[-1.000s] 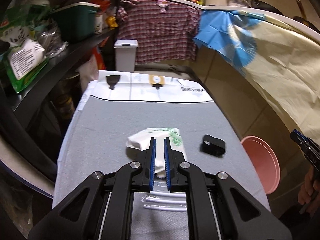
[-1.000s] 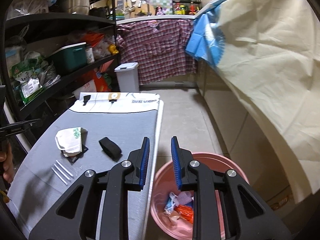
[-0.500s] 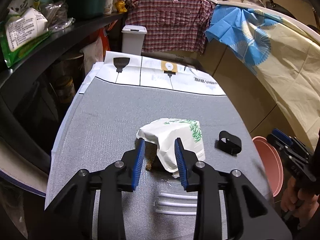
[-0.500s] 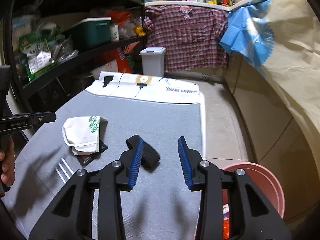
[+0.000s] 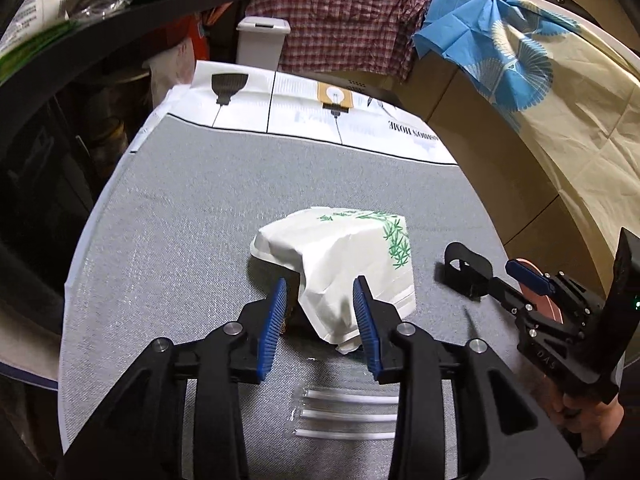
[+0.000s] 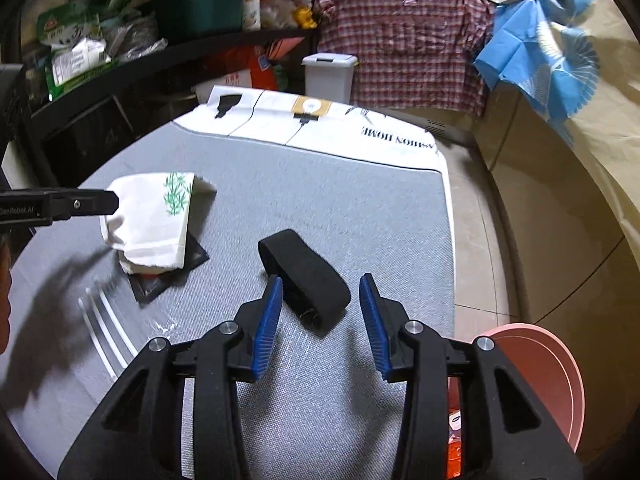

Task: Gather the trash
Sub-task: 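Grasp the white leaf-print paper bag with the left tool while the right tool grasps the black strap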

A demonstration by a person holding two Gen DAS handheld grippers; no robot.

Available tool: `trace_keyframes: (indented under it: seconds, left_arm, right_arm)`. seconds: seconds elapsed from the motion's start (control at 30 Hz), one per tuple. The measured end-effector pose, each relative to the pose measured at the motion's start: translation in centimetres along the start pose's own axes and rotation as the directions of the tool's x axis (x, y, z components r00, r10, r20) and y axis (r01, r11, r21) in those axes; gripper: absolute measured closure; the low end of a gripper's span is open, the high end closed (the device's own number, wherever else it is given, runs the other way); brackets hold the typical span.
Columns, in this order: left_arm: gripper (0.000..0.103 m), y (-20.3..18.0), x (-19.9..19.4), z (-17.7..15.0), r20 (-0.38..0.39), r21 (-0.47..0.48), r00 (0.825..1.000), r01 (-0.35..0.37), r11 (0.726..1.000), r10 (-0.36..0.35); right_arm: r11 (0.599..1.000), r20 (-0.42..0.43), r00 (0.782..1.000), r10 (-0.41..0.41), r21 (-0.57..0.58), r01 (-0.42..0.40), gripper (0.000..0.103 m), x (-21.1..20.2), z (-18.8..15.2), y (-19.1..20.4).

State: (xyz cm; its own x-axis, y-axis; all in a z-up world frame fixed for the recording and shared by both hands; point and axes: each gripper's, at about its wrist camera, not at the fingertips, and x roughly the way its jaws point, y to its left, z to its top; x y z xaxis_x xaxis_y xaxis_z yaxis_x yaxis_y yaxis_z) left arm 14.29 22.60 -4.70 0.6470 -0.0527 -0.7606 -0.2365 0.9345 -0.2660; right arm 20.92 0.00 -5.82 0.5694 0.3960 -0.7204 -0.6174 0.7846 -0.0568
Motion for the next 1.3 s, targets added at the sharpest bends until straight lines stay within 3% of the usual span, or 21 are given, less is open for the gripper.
trace_keyframes:
  seconds: [0.2,0.27,0.6,0.7,1.03,1.17,1.3]
  left_arm:
    - [0.07,-0.3,0.2,0.1,-0.001,0.013,1.0,0.004,1.0,-0.004]
    - [0.084,-0.6,0.1,0.1,-0.001,0.035,1.0,-0.009,0.999,0.009]
    - [0.092,-2.1,-2.0,0.4,0.065,0.105,0.998,-0.019,0.994,0.012]
    - [0.093,-2.4,-2.6,0.5,0.083,0.12,0.996,-0.024,0.992,0.014]
    - [0.093,-3.4,-5.2,0.5,0.124,0.128,0.992,-0.024,0.991,0.008]
    - [0.093,-4.1,-6.2,0.3,0.138,0.155,0.99,-0.026,0.988,0.004]
    - [0.093,-3.5,-6.5,0.1,0.143,0.147,0.99,-0.024,0.989,0.003]
  right_arm:
    - [1.0,-0.03,0.999,-0.013,-0.026,0.012,0.062,0.9,0.0,0.4]
    - [1.0,-0.04,0.999,-0.012,-0.029,0.011,0.063,1.2,-0.1,0.5]
    - [0.999,-0.034,0.999,-0.017,-0.041,0.016,0.099,0.8,-0.1,0.7]
    - [0.999,-0.027,0.999,-0.019,-0.032,0.018,0.102,0.2,-0.1,0.7]
    - [0.999,-0.015,1.0,0.023,0.035,-0.022,0.099,-1.6,-0.4,-0.2]
    - [0.999,-0.019,1.0,0.016,0.034,-0.015,0.067,-1.3,-0.4,0.2]
    - [1.0,-0.05,0.999,-0.003,0.011,0.004,0.067,0.1,-0.4,0.8]
